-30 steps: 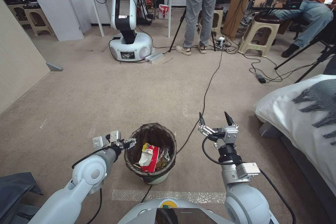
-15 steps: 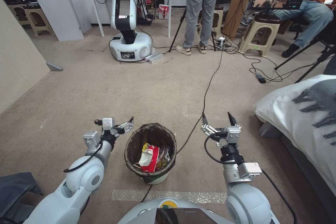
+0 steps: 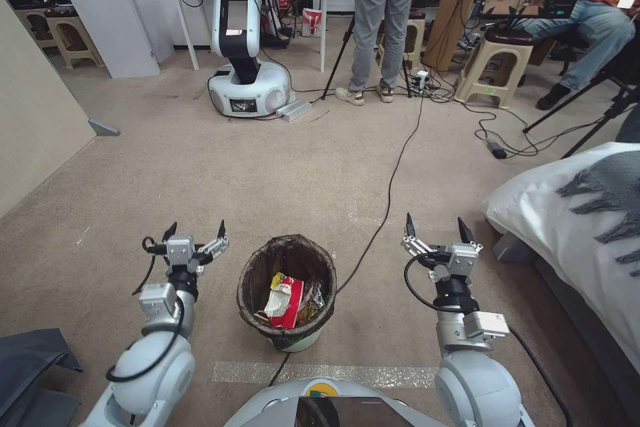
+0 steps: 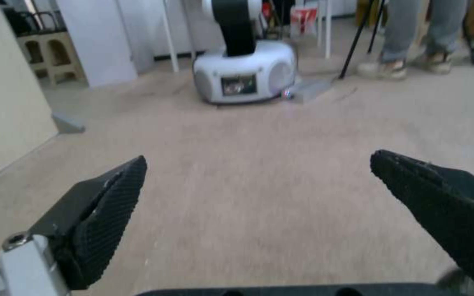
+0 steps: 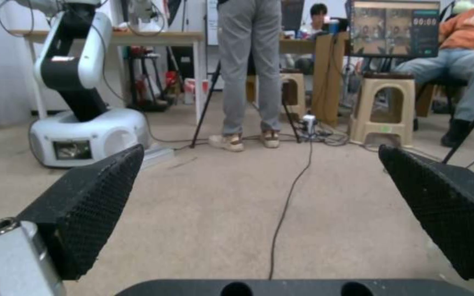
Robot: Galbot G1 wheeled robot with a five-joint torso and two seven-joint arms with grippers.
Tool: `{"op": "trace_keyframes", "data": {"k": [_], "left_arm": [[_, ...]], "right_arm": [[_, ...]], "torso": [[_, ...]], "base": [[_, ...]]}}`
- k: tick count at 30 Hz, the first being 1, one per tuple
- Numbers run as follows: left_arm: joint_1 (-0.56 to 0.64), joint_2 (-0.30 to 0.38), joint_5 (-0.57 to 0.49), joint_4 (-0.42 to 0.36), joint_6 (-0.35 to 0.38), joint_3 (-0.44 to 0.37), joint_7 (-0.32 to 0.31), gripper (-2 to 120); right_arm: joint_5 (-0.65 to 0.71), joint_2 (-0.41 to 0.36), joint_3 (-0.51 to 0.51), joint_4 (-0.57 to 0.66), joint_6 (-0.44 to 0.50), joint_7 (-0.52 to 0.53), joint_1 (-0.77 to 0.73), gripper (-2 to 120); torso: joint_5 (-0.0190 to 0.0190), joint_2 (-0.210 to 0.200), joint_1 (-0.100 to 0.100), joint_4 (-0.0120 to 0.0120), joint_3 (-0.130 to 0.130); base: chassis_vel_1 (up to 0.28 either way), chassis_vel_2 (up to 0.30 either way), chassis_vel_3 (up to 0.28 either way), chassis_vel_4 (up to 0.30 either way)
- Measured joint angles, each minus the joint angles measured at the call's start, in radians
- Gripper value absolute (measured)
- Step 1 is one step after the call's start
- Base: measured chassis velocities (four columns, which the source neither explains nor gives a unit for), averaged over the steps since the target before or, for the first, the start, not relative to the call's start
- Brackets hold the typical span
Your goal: Pick up the trash bin, then pick up the garbage from the floor and place it into the trash bin.
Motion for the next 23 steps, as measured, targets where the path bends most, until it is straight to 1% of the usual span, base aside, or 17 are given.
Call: {"op": "trace_keyframes", "data": {"k": [1,2,3,4,5,6,8,12,23], "left_arm": [[0.000,0.000,0.000,0.000,0.000,0.000,0.000,100],[0.016,-0.031,0.049,0.028,-0.020,0.011,0.001,100],[0.021,-0.050,0.069,0.046,-0.029,0.016,0.001,100],[0.022,-0.070,0.079,0.060,-0.030,0.019,0.000,100],[0.022,-0.070,0.079,0.060,-0.030,0.019,0.000,100],[0.022,-0.086,0.083,0.069,-0.030,0.020,0.000,100],[0.022,-0.104,0.083,0.074,-0.010,0.021,-0.001,100],[0.022,-0.108,0.081,0.076,0.008,0.022,-0.003,100],[0.020,-0.106,0.075,0.076,0.012,0.022,-0.004,100]], "right_arm": [[0.000,0.000,0.000,0.000,0.000,0.000,0.000,100],[-0.030,0.012,-0.003,-0.018,0.022,0.000,-0.003,100],[-0.044,0.017,-0.006,-0.029,0.033,0.000,-0.004,100],[-0.057,0.024,-0.010,-0.038,0.040,0.000,-0.006,100],[-0.057,0.024,-0.010,-0.038,0.040,0.000,-0.006,100],[-0.065,0.029,-0.012,-0.043,0.043,0.001,-0.006,100],[-0.076,0.037,-0.013,-0.047,0.043,0.003,-0.005,100],[-0.079,0.041,-0.016,-0.047,0.033,0.008,-0.004,100],[-0.078,0.040,-0.016,-0.047,0.030,0.009,-0.003,100]], "torso": [[0.0000,0.000,0.000,0.0000,0.000],[0.0000,0.000,0.000,-0.0003,0.000],[-0.0001,0.000,0.000,0.0001,0.000],[0.0000,0.000,0.000,-0.0001,0.000],[0.0000,0.000,0.000,-0.0001,0.000],[-0.0001,0.000,0.000,-0.0002,0.000],[0.0000,0.000,0.000,-0.0002,0.000],[0.0000,0.000,0.000,-0.0001,0.000],[0.0000,0.000,0.000,-0.0001,0.000]], "base": [[0.000,0.000,0.000,0.000],[0.000,0.000,0.000,0.000],[0.000,0.000,0.000,0.000],[0.000,0.000,0.000,0.000],[0.000,0.000,0.000,0.000],[0.000,0.000,0.000,0.000],[0.000,0.000,0.000,0.000],[0.000,0.000,0.000,0.000],[0.000,0.000,0.000,0.000]]}}
